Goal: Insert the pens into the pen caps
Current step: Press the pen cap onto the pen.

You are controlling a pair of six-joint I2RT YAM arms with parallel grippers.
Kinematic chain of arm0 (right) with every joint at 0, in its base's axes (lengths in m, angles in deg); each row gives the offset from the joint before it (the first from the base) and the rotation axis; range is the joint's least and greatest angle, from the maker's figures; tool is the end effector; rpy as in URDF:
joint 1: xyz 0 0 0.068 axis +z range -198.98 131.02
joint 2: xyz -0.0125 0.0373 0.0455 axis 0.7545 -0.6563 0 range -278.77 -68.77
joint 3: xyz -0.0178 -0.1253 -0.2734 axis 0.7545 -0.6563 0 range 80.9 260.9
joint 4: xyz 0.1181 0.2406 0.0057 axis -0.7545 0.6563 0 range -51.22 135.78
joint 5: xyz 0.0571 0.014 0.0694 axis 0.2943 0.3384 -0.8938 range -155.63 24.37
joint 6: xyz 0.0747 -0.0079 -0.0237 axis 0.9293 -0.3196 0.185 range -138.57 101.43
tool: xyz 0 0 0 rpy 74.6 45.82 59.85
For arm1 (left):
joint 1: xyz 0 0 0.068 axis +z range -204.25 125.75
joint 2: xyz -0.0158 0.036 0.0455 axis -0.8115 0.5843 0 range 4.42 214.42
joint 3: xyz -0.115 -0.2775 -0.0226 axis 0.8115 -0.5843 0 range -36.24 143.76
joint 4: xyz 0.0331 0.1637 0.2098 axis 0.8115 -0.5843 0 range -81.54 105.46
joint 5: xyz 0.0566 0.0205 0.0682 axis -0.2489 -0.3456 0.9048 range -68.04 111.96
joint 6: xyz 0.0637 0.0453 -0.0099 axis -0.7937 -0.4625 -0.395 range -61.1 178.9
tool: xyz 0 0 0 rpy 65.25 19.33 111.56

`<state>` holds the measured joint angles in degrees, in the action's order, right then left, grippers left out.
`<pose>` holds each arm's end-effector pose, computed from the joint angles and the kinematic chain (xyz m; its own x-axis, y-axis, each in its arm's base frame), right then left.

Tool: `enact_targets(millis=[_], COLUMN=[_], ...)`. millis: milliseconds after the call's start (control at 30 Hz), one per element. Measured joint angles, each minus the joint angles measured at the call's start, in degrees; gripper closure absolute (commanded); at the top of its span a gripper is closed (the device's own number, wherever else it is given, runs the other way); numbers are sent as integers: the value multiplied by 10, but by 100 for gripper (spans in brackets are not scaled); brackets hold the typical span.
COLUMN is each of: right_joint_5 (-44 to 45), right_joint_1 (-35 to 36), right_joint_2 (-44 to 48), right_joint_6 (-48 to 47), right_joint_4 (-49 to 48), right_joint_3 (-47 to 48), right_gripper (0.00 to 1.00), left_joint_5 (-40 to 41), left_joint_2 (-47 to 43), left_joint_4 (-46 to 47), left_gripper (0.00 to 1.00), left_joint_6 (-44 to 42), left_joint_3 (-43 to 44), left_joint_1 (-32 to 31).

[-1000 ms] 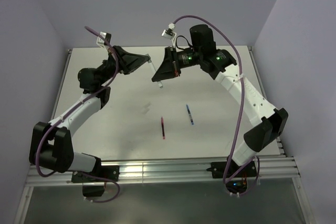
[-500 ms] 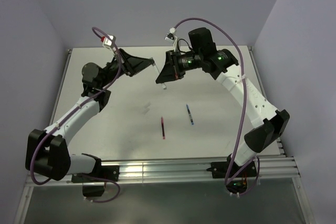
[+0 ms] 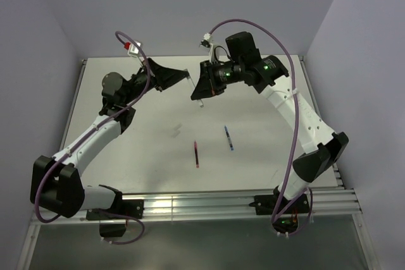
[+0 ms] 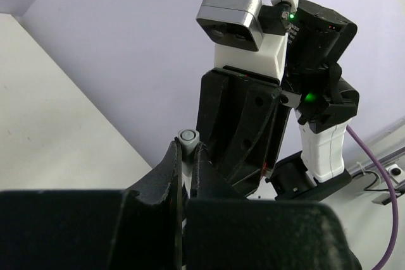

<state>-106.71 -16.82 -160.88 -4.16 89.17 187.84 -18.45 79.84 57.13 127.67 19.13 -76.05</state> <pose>0.2817 0.2296 0.4564 -0.6894 -0.2118 -0.6928 -0.7044 0.4195 0.5726 0.2810 -0.1597 0.4136 -0.6612 -0.4999 -0.5593 0.6240 0.0474 -0.7800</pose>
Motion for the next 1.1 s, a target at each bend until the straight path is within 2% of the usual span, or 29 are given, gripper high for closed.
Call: enact_targets(millis=[300, 667, 967, 1100], right_joint_5=[-4, -121, -147, -118], right_joint_1=[3, -2, -2, -2], right_joint_2=[0, 0, 0, 0], right_joint_6=[-26, 24, -14, -60], right_joint_4=[35, 23, 29, 53], right_joint_3=[17, 29, 30, 30], right_gripper=[100, 100, 100, 100], left_joint_5=[-2, -2, -2, -2], left_joint_2=[2, -8, -26, -38], left_joint_4=[68, 151, 147, 90], left_gripper=[100, 100, 100, 100], left_joint_6=[25, 43, 29, -24], left_joint_3=[-26, -33, -41, -38], left_joint_1=[-10, -24, -31, -37])
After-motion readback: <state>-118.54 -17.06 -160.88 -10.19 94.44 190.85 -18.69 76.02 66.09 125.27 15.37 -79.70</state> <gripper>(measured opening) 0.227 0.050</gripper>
